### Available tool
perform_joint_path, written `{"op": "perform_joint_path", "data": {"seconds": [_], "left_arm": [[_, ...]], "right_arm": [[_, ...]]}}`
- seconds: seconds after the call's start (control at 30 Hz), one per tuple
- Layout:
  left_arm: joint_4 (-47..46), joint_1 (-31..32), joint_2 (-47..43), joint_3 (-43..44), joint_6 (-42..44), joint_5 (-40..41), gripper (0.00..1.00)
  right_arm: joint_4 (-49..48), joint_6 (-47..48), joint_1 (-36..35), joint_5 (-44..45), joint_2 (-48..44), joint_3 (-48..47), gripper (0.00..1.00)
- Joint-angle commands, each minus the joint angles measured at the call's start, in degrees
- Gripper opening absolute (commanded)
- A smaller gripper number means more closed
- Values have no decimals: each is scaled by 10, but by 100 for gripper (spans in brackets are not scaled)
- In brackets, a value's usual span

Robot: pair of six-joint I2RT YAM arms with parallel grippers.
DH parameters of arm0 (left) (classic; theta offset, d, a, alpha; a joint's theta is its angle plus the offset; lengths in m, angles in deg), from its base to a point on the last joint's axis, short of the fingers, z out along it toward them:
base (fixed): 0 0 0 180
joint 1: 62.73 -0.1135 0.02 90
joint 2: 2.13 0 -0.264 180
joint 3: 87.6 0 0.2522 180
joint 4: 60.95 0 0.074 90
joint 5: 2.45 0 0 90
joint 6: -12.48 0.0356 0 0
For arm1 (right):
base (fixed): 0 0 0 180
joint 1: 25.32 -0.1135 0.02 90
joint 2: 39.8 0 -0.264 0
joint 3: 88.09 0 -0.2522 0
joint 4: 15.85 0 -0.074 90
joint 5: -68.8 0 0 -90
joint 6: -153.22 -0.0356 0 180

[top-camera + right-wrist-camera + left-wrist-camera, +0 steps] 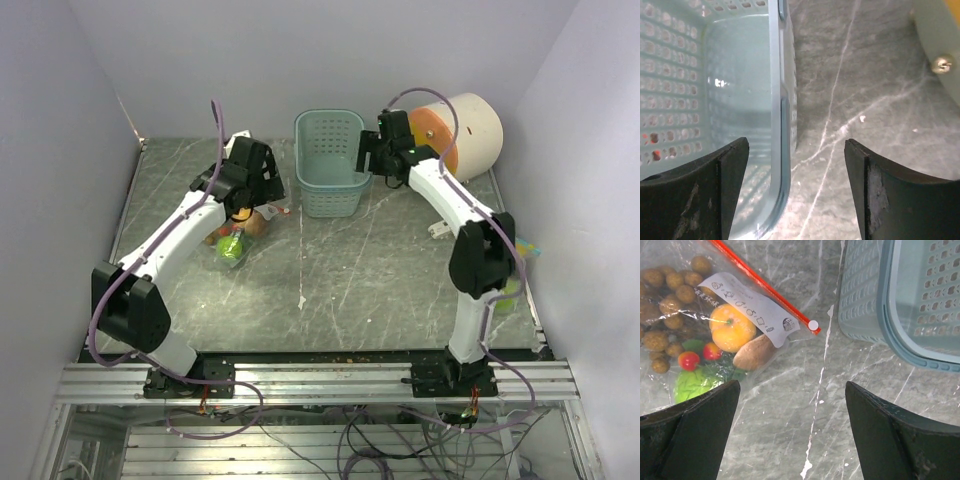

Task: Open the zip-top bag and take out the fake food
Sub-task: Move the bin to the center of the board.

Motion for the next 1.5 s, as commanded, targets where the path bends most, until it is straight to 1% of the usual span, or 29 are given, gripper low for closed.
{"op": "perform_joint_path", "data": {"seconds": [0.0,0.07,0.13,0.2,0.27,0.37,0.43,0.47,0.57,0.7,0.77,0.83,0.93,1.07,1.13,1.2,1.27,1.3,1.47], "left_arm": [[-23,-4,-10,-22,13,-31,98],[-25,-4,-6,-33,0,-16,98],[-26,-5,3,-42,-2,14,93],[-1,-7,32,-28,6,48,90],[16,-9,55,-7,20,68,90],[-1,-13,62,0,21,45,91],[-21,-13,59,1,13,14,92],[-30,-14,58,4,10,5,92],[-30,-19,62,35,11,-12,93],[-26,-30,84,95,16,-40,92],[-10,-35,115,139,17,-41,92],[3,-40,160,181,15,-35,92],[-15,-55,207,216,7,-41,92],[-46,-63,255,272,-7,-67,99],[-63,-62,272,288,-16,-76,100],[-62,-62,295,312,-22,-84,99],[-59,-62,317,333,-26,-92,98],[-62,-62,327,338,-29,-98,98],[-76,-49,367,355,-48,-122,96]], "right_arm": [[-56,18,1,25,-124,47,78],[-70,21,1,23,-175,84,78],[-83,18,1,9,-216,121,78],[-82,4,2,5,-245,149,78],[-70,-10,3,20,-267,173,77],[-61,-29,5,77,-296,220,79],[-77,-23,8,79,-306,255,75],[-78,-23,10,62,-306,261,74],[-77,-31,12,11,-281,250,69],[-71,-50,12,-23,-247,225,46],[-67,-59,13,-27,-238,217,39],[-68,-58,13,-31,-237,212,37],[-63,-56,13,-28,-240,206,37],[-42,-58,12,-26,-237,190,39],[-31,-62,13,-23,-236,183,40],[-22,-65,13,-21,-238,179,39],[-18,-66,13,-22,-240,177,34],[-13,-66,12,-23,-240,174,32],[16,-57,12,-11,-246,158,31]]}}
